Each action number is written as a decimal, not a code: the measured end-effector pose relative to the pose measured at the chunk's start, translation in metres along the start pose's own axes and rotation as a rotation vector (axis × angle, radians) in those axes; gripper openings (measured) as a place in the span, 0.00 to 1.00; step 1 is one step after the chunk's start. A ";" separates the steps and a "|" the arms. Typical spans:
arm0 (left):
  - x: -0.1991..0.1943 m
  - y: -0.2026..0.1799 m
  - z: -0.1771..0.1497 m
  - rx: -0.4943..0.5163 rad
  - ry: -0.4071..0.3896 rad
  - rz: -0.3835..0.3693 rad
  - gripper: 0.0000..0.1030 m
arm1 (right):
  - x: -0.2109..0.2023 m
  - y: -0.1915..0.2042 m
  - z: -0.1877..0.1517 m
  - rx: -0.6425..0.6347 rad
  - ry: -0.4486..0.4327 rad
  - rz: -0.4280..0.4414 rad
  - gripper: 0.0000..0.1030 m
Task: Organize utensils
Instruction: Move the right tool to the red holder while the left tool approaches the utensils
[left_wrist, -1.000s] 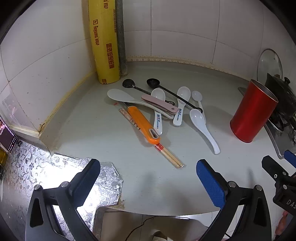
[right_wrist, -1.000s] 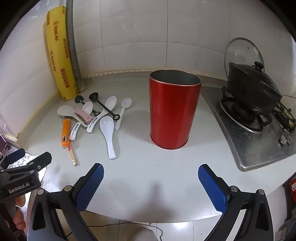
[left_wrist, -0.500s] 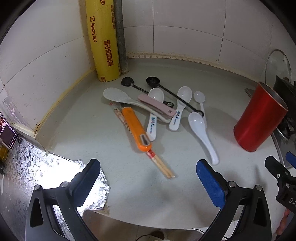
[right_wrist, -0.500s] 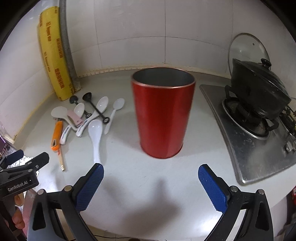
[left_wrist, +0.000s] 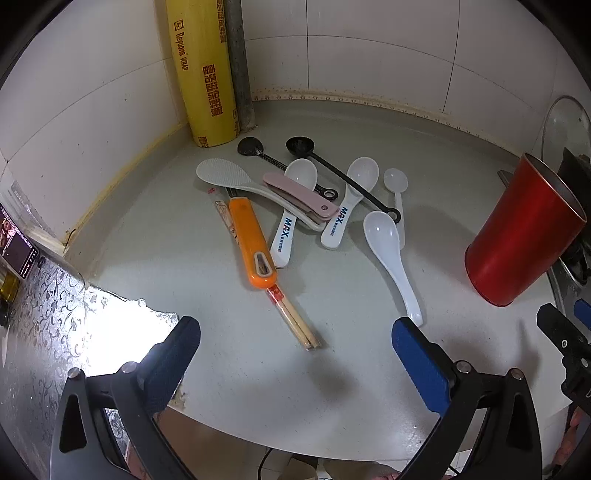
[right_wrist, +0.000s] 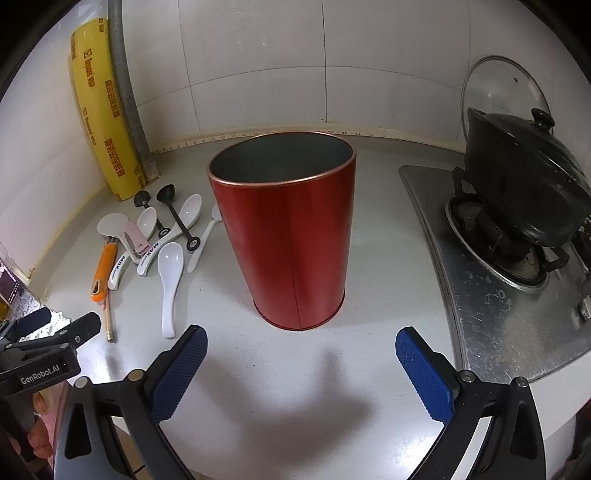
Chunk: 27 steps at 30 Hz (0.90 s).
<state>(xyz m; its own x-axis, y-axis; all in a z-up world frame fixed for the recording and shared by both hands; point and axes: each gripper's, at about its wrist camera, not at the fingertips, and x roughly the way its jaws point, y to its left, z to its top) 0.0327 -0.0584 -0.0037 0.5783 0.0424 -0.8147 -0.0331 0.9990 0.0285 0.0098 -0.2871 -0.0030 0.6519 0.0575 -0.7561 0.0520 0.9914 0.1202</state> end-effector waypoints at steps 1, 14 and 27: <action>-0.001 0.000 0.000 -0.002 0.000 -0.001 1.00 | 0.000 0.000 0.000 -0.002 -0.002 0.004 1.00; 0.002 0.020 0.007 -0.165 -0.020 0.002 1.00 | 0.018 0.004 0.017 -0.086 -0.015 0.079 1.00; 0.013 0.054 0.012 -0.337 -0.057 0.061 1.00 | 0.050 0.003 0.049 -0.157 -0.057 0.102 1.00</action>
<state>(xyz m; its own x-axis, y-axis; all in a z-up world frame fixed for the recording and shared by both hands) 0.0486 -0.0038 -0.0059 0.6114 0.1121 -0.7834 -0.3311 0.9353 -0.1245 0.0795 -0.2867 -0.0087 0.6899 0.1562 -0.7068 -0.1320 0.9872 0.0893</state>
